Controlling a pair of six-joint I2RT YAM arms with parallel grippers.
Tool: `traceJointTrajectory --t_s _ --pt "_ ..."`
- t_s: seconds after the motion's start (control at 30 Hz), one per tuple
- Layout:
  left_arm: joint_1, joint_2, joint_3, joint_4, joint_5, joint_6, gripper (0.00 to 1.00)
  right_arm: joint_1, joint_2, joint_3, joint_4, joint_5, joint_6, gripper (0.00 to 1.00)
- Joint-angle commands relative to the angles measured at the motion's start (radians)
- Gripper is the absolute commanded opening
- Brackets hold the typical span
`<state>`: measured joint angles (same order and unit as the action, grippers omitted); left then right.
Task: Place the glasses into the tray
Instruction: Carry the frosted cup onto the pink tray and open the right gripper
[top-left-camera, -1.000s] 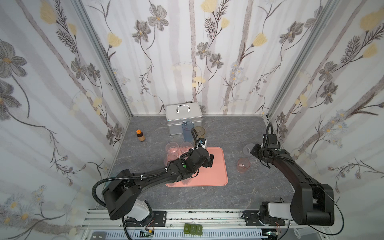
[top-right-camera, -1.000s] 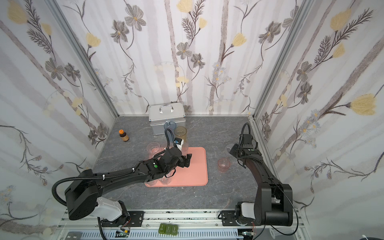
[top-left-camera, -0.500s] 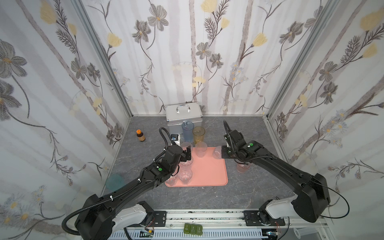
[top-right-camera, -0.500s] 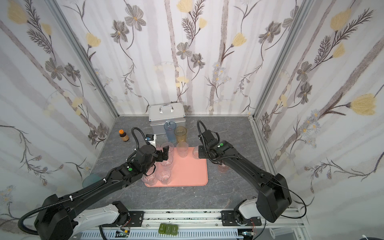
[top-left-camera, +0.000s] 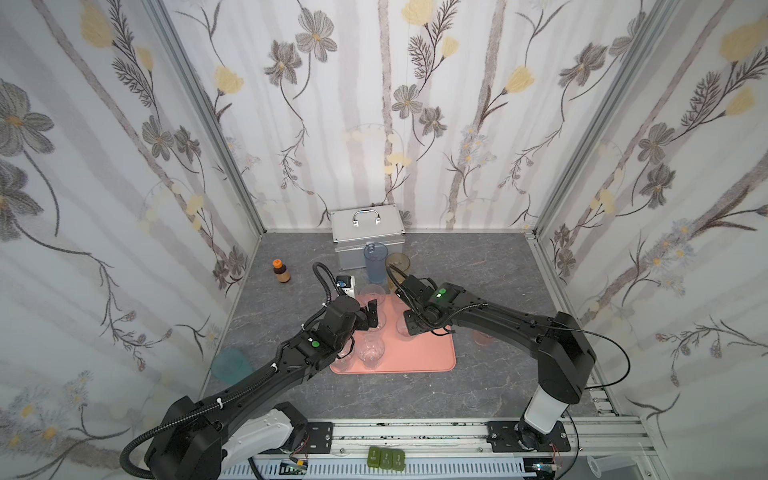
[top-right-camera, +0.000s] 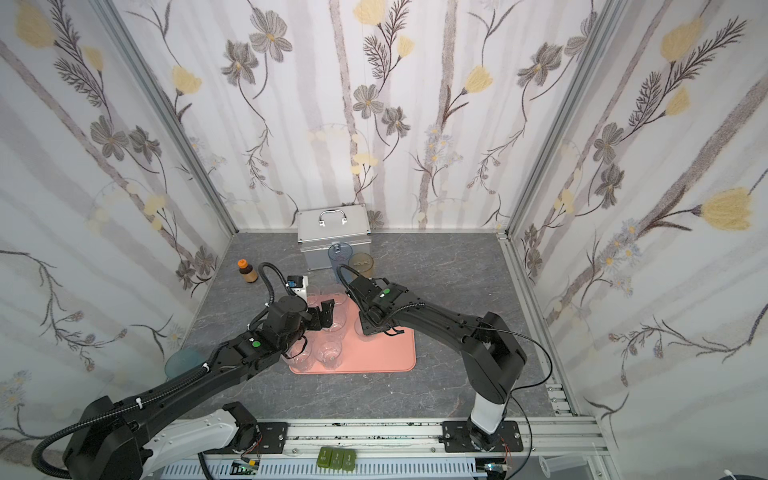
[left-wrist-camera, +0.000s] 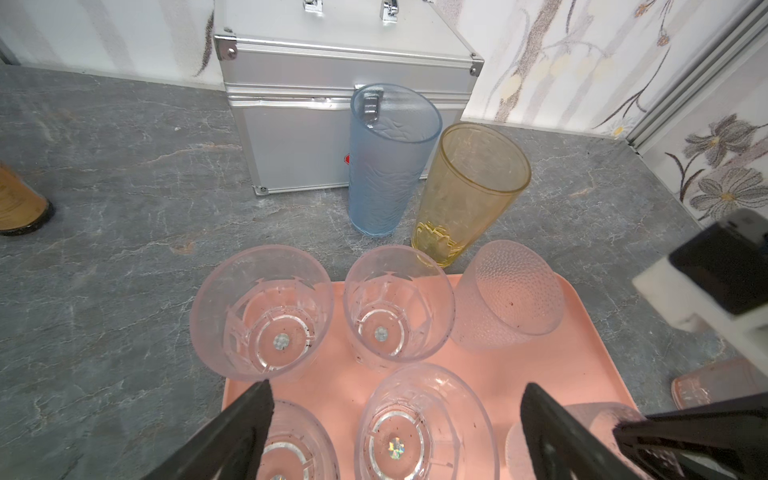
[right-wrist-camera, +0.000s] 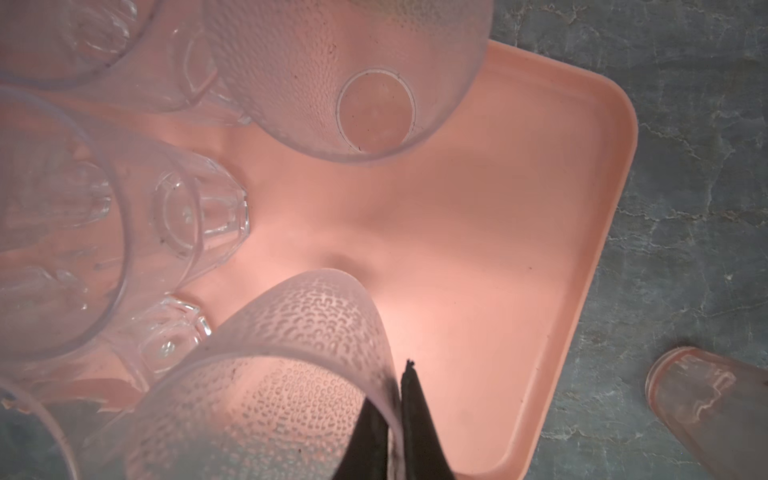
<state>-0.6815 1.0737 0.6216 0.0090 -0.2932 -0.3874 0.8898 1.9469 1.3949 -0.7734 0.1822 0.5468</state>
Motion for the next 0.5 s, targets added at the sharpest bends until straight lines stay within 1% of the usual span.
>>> traceJointTrajectory --t_s 0.0,0.2,0.33,0.47 --pt "0.000 -0.003 -0.006 0.008 0.001 -0.027 0.95 0.002 0.041 0.040 -0.019 0.009 -0.029 0.09" --pt "0.000 0.010 -0.007 0.009 0.011 -0.039 0.95 -0.013 0.099 0.077 -0.020 0.055 -0.045 0.11" --pt "-0.001 0.026 0.005 0.009 0.018 -0.039 0.95 -0.019 0.118 0.086 -0.009 0.053 -0.051 0.15" --pt "-0.003 0.041 0.015 0.011 0.017 -0.036 0.95 -0.021 0.110 0.069 0.024 0.046 -0.050 0.17"
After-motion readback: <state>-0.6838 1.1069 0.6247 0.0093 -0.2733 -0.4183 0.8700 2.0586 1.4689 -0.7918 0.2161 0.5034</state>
